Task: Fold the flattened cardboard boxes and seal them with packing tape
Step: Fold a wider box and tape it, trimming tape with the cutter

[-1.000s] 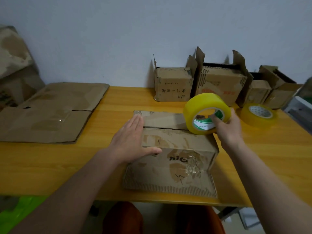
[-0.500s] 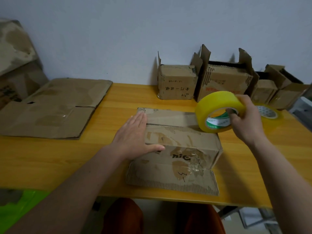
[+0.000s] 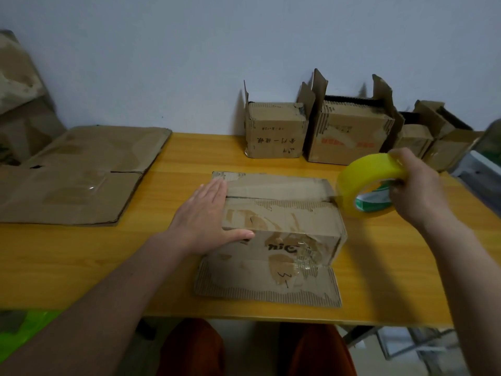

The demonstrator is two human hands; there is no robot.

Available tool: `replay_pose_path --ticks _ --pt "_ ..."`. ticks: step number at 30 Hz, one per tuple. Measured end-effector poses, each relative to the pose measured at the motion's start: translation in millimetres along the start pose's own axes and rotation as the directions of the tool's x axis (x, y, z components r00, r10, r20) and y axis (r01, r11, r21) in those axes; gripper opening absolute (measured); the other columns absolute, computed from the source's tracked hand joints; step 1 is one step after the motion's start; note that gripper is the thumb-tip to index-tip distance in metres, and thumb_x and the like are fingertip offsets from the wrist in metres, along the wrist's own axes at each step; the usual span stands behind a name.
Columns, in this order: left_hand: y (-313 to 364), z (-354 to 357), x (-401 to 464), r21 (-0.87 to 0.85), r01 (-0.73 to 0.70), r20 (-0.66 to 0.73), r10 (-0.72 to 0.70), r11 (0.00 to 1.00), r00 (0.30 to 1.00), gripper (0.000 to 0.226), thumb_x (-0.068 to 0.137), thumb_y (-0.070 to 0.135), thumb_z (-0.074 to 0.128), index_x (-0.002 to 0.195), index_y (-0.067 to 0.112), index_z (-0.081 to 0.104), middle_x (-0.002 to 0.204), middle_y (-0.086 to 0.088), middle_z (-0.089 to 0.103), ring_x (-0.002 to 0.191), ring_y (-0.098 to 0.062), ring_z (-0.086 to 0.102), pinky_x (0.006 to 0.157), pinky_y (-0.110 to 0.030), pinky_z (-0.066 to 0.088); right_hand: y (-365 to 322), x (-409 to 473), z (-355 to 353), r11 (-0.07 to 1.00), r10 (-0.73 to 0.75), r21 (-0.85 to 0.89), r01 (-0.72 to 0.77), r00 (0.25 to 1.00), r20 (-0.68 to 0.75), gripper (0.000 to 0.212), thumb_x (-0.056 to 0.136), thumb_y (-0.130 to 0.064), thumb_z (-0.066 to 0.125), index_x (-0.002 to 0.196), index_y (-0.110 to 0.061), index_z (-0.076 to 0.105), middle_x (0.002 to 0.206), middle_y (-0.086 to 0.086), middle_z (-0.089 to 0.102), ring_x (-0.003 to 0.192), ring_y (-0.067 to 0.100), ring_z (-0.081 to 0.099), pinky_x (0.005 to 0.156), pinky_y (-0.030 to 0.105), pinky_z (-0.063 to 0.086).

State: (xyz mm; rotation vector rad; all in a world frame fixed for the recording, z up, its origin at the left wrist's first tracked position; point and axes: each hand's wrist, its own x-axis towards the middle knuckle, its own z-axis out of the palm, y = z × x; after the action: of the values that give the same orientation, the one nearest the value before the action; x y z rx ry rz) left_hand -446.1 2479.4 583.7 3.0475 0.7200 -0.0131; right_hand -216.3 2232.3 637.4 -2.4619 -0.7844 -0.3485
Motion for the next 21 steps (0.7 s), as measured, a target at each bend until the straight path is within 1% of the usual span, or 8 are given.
replay_pose_path --ticks 2,4,7,11,14,17,19,21 --pt "1.6 -2.2 0.4 -0.008 0.006 0.002 -0.006 1.000 1.000 0.124 0.065 0.091 0.025 0.153 0.011 -0.010 0.162 -0.004 -0.011 0.149 -0.015 -0.009 0.120 -0.032 -0.004 7.8 -4.5 5.8 1.000 0.027 0.004 -0.027 0.999 0.025 0.050 0.085 0.008 0.051 0.128 -0.015 0.044 0.116 0.025 0.054 0.099 0.043 0.052 0.071 0.045 0.045" --pt "2.4 -3.4 0.7 -0.008 0.006 0.007 -0.006 1.000 1.000 0.121 0.068 0.089 0.029 0.153 0.011 -0.010 0.162 -0.004 -0.012 0.149 -0.015 -0.009 0.117 -0.030 -0.006 12.2 -8.6 13.2 0.997 0.072 0.018 -0.072 0.997 0.013 0.050 0.086 0.006 0.051 0.131 -0.014 0.044 0.117 0.025 0.055 0.101 0.045 0.053 0.070 0.041 0.041" --pt "1.3 -3.8 1.2 0.001 -0.002 0.012 0.002 1.000 1.000 0.123 0.063 0.090 0.023 0.153 0.012 -0.010 0.162 -0.003 -0.013 0.149 -0.014 -0.009 0.115 -0.029 -0.007 11.9 -9.8 18.1 0.996 0.079 0.028 -0.079 0.997 -0.008 0.050 0.085 0.007 0.051 0.131 -0.014 0.045 0.119 0.024 0.054 0.103 0.044 0.052 0.072 0.041 0.041" --pt "-5.0 -6.0 4.0 0.058 -0.028 0.032 0.026 0.998 0.999 0.125 0.060 0.092 0.014 0.153 0.012 -0.010 0.161 -0.003 -0.013 0.148 -0.014 -0.010 0.114 -0.028 -0.007 12.7 -13.5 24.0 0.996 0.075 -0.053 -0.072 0.996 0.047 0.055 0.083 0.008 0.052 0.131 -0.016 0.042 0.118 0.021 0.053 0.102 0.043 0.053 0.072 0.044 0.045" --pt "-12.4 -7.4 6.8 0.097 -0.050 0.047 0.046 0.994 0.998 0.121 0.063 0.092 0.015 0.153 0.015 -0.011 0.161 -0.002 -0.015 0.148 -0.014 -0.011 0.112 -0.027 -0.010 13.5 -20.7 29.9 0.994 0.103 -0.054 -0.099 0.992 0.074 0.053 0.084 0.007 0.052 0.130 -0.015 0.041 0.115 0.021 0.053 0.099 0.043 0.053 0.071 0.046 0.047" --pt "-21.1 -9.4 9.8 0.105 -0.087 0.075 0.079 0.991 0.994 0.109 0.063 0.091 0.011 0.151 0.032 -0.013 0.160 0.000 -0.018 0.148 -0.015 -0.013 0.110 -0.029 -0.011 10.7 -23.9 31.1 0.992 0.119 -0.051 -0.115 0.989 0.085 0.049 0.085 0.006 0.052 0.128 -0.015 0.041 0.113 0.021 0.053 0.097 0.043 0.053 0.071 0.046 0.047" --pt "-24.9 -14.6 9.7 0.083 -0.098 0.113 0.088 0.992 0.990 0.099 0.063 0.090 0.012 0.148 0.044 -0.013 0.160 0.002 -0.019 0.148 -0.017 -0.013 0.109 -0.031 -0.008 7.6 -25.3 31.0 0.992 0.122 -0.045 -0.118 0.988 0.100 0.047 0.085 0.006 0.052 0.127 -0.014 0.041 0.114 0.020 0.052 0.099 0.043 0.053 0.073 0.046 0.046" --pt "-28.0 -22.4 9.5 0.053 -0.071 0.167 0.062 0.996 0.984 0.095 0.065 0.088 0.016 0.148 0.048 -0.010 0.159 0.005 -0.019 0.148 -0.019 -0.012 0.113 -0.033 -0.003 3.6 -28.2 32.8 0.994 0.112 -0.020 -0.110 0.986 0.121 0.046 0.085 0.006 0.052 0.126 -0.011 0.040 0.115 0.020 0.051 0.100 0.042 0.052 0.073 0.045 0.044"
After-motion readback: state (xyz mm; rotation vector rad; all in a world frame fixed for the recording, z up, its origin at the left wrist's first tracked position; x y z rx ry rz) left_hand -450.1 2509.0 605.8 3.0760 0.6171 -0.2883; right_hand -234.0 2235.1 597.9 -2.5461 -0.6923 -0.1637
